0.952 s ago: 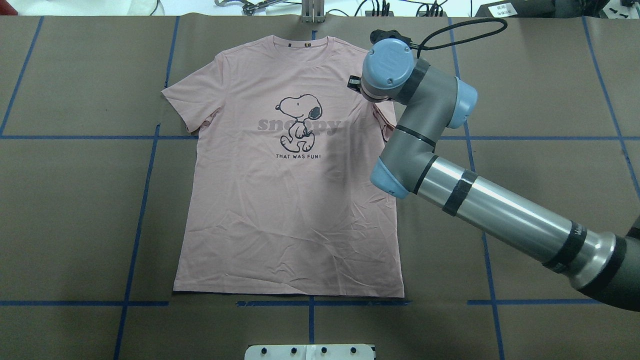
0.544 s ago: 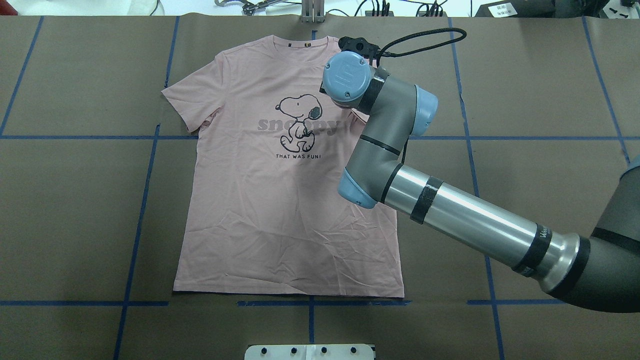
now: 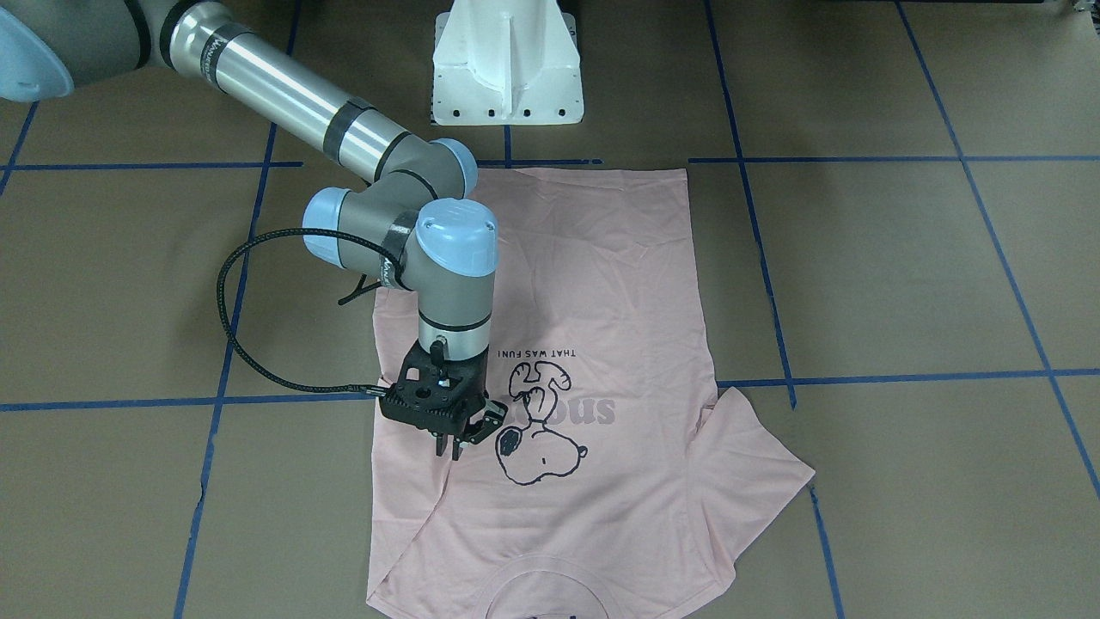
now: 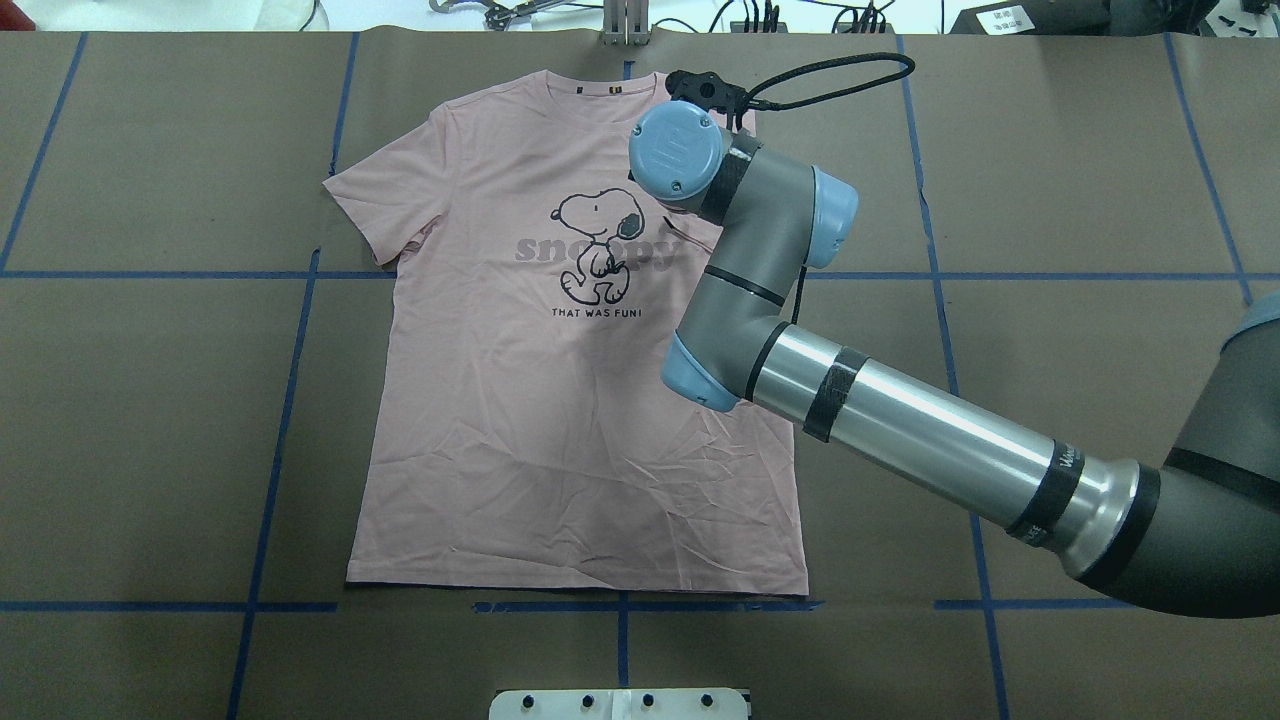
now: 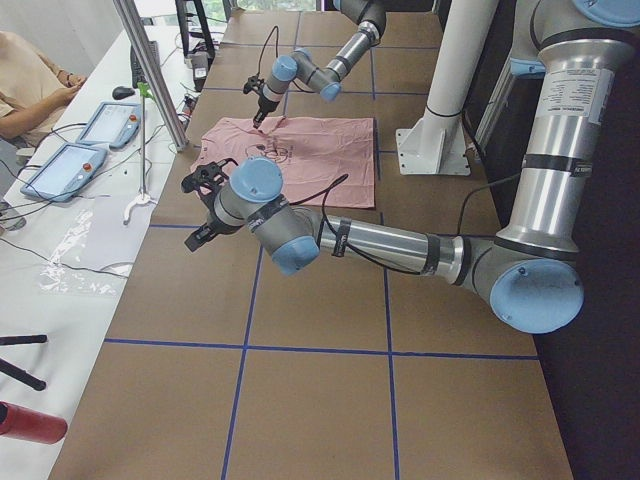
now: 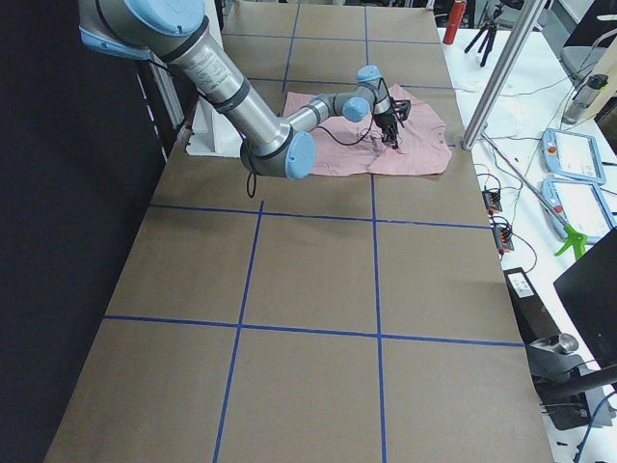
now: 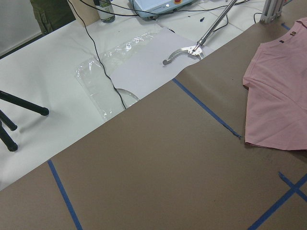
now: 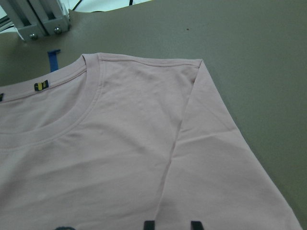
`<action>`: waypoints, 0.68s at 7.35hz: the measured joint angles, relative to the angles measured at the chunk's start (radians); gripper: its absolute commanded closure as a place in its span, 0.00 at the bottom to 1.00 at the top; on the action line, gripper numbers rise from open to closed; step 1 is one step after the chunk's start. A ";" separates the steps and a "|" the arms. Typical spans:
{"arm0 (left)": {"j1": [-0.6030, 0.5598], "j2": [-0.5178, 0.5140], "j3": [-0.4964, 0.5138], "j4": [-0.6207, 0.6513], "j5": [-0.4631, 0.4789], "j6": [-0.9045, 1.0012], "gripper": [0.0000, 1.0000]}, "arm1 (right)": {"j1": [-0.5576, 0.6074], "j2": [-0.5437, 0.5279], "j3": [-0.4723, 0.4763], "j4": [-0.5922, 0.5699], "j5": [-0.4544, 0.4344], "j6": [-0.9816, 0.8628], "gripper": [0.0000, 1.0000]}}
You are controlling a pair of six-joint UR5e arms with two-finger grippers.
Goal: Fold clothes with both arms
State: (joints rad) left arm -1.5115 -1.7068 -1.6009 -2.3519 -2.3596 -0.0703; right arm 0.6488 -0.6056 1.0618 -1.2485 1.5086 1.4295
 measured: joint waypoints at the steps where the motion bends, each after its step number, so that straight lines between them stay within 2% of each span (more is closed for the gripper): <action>1: 0.010 0.009 -0.001 -0.001 0.000 0.002 0.00 | 0.015 0.005 -0.001 -0.004 0.019 -0.011 0.00; 2: 0.032 0.023 -0.001 0.000 0.001 -0.010 0.05 | 0.039 0.008 0.012 -0.025 0.066 -0.038 0.00; 3: 0.067 0.021 0.000 0.003 0.005 -0.065 0.20 | 0.075 -0.006 0.062 -0.075 0.134 -0.099 0.00; 4: 0.127 0.003 0.003 0.004 0.034 -0.175 0.28 | 0.125 -0.056 0.158 -0.129 0.216 -0.198 0.00; 5: 0.203 -0.025 0.006 0.005 0.090 -0.312 0.30 | 0.185 -0.137 0.263 -0.156 0.304 -0.317 0.00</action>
State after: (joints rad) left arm -1.3088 -1.7319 -1.5946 -2.3467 -2.2693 -0.3818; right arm 0.8339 -0.7424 1.3248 -1.4049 1.8128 1.1127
